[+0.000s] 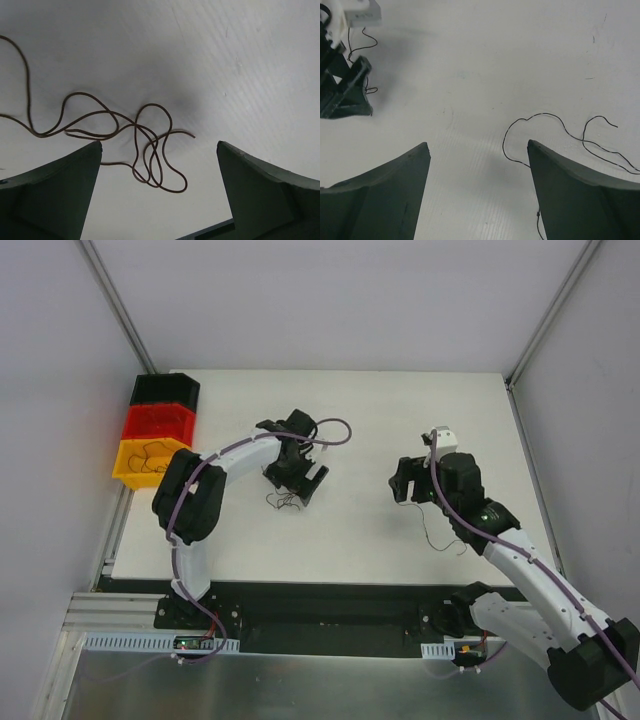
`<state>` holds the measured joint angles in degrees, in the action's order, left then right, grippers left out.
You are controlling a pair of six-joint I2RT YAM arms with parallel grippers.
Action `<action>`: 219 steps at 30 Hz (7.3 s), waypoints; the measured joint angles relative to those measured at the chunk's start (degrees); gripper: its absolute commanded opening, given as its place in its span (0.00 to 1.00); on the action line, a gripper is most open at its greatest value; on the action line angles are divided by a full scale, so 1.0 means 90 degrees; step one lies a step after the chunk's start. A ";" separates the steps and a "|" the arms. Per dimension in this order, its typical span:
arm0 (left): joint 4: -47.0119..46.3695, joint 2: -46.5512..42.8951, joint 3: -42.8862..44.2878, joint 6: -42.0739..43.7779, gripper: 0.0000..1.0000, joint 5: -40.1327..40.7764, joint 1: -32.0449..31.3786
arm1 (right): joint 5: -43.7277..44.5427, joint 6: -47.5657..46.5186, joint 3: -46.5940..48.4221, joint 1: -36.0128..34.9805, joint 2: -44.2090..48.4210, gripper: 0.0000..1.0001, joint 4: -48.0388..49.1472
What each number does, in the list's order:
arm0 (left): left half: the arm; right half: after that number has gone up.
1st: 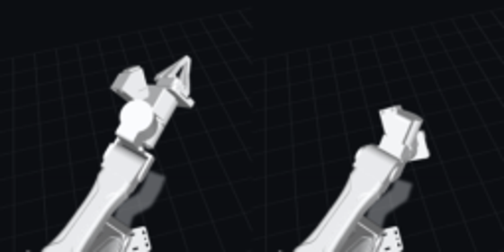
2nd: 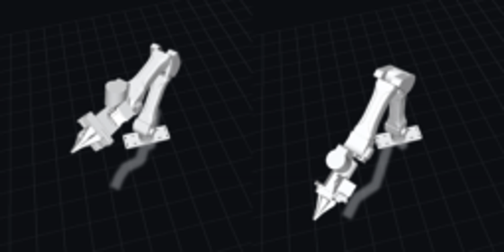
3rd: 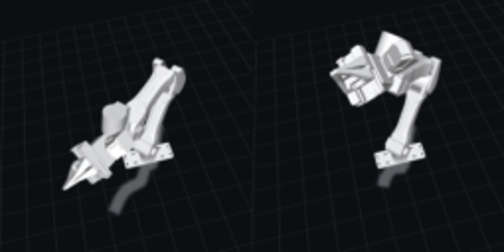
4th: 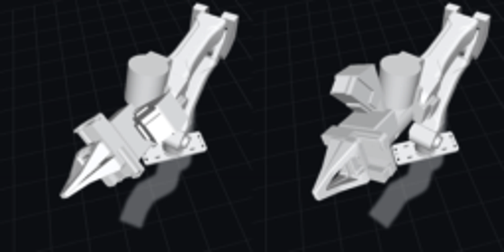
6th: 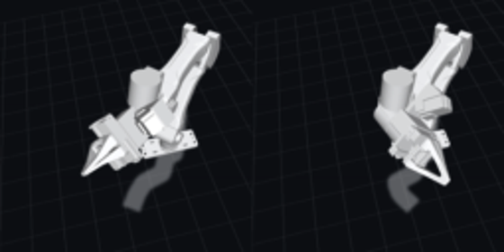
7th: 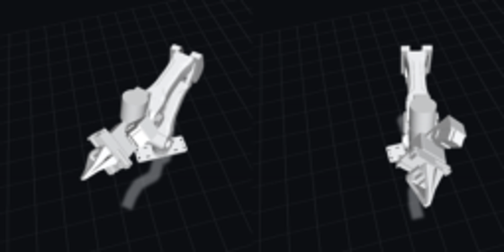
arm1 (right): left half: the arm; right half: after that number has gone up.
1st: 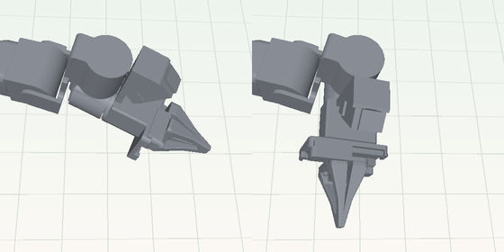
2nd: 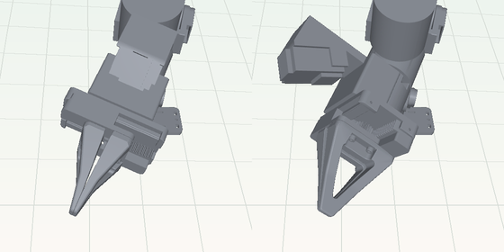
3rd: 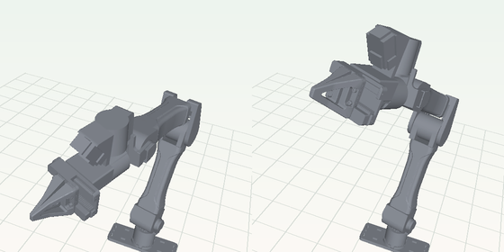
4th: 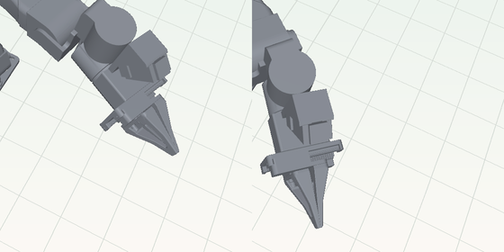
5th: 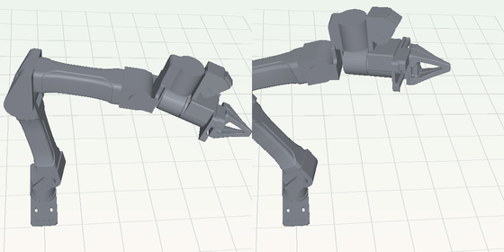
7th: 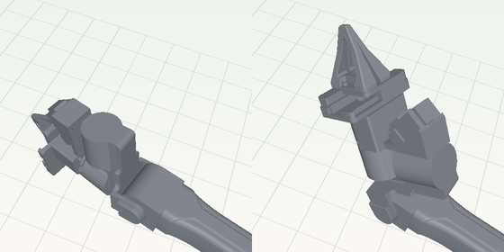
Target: Untangle the cables
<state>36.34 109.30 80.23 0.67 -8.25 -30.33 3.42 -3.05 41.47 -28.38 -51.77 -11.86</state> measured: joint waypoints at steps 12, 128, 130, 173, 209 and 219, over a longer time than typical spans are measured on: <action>0.0663 0.0420 0.0000 0.1222 0.09 0.1175 -0.0226 | -0.0168 0.0102 -0.0078 0.0000 0.0061 0.81 0.0253; -0.1826 -0.2771 -0.1027 -0.2669 0.72 -0.4250 0.1909 | -0.1481 0.0712 0.2764 0.3585 -0.4614 0.83 -0.1994; -0.1826 -0.2771 -0.1027 -0.2669 0.72 -0.4257 0.1909 | -0.1695 0.0707 0.2693 0.3585 -0.4898 0.82 -0.1936; -0.2062 -0.2518 -0.1098 -0.2800 0.72 -0.4585 0.1906 | 0.0522 0.0685 0.0869 -0.0435 -0.3888 0.50 -0.2101; -0.2679 -0.3062 -0.1241 -0.2174 0.73 -0.4801 -0.0228 | -0.2072 0.6900 0.0367 -0.0420 -0.0826 0.00 0.1005; -0.2526 -0.3067 -0.1265 -0.1768 0.42 -0.4250 -0.0595 | -0.1858 0.7842 0.0369 -0.1018 -0.1098 0.00 0.1870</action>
<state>13.61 81.69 68.84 -15.25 -46.50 -35.68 -13.30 67.53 44.80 -37.54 -61.65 4.97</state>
